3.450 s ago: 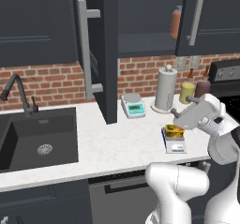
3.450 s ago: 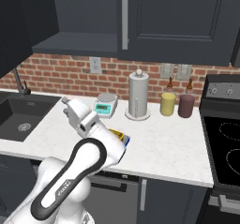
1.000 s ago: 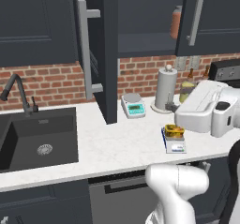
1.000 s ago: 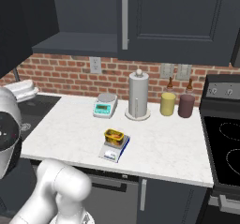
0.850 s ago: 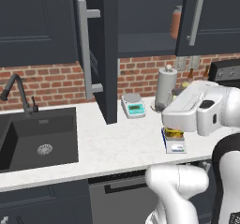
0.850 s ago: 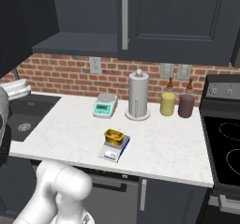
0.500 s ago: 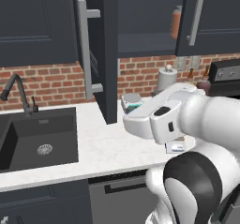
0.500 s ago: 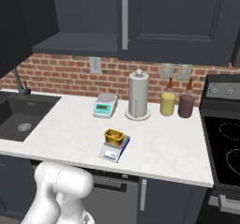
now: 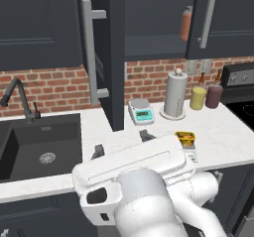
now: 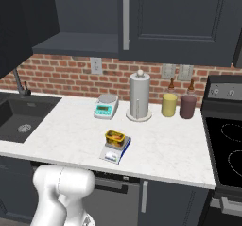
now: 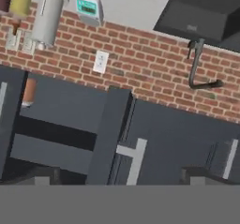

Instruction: Pick the canned food and place it on the digital scale for weighing, and close the cabinet.

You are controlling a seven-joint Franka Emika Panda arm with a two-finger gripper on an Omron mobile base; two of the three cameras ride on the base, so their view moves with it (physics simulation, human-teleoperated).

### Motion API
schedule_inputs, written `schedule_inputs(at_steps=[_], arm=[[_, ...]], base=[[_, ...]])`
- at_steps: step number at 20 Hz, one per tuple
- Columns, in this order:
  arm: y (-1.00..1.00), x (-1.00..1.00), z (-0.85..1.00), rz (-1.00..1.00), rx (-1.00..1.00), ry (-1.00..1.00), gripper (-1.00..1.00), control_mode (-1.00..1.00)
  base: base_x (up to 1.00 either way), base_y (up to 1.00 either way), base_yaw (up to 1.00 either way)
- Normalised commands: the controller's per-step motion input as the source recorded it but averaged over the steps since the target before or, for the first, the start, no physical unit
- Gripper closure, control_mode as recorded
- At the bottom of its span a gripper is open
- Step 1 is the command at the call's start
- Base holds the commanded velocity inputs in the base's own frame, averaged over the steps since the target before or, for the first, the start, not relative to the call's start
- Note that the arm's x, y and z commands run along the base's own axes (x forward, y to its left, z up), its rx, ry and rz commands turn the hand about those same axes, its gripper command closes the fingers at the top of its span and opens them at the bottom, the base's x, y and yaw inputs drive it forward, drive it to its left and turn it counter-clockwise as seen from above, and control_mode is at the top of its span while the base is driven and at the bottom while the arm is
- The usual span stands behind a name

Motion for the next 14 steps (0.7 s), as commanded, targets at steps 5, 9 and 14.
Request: schedule_inputs(at_steps=[5, 9, 14], arm=[[0.82, -0.68, -0.17, -0.4, 0.0, -0.33, -1.0, -1.0], [1.0, 0.04, -0.01, -0.37, 0.0, -0.27, -1.0, -1.0], [0.71, 0.54, 0.0, -0.18, 0.05, -0.09, -1.0, -1.0]], base=[[0.0, 0.0, 0.0], [0.0, 0.0, 0.0], [0.0, 0.0, 0.0]])
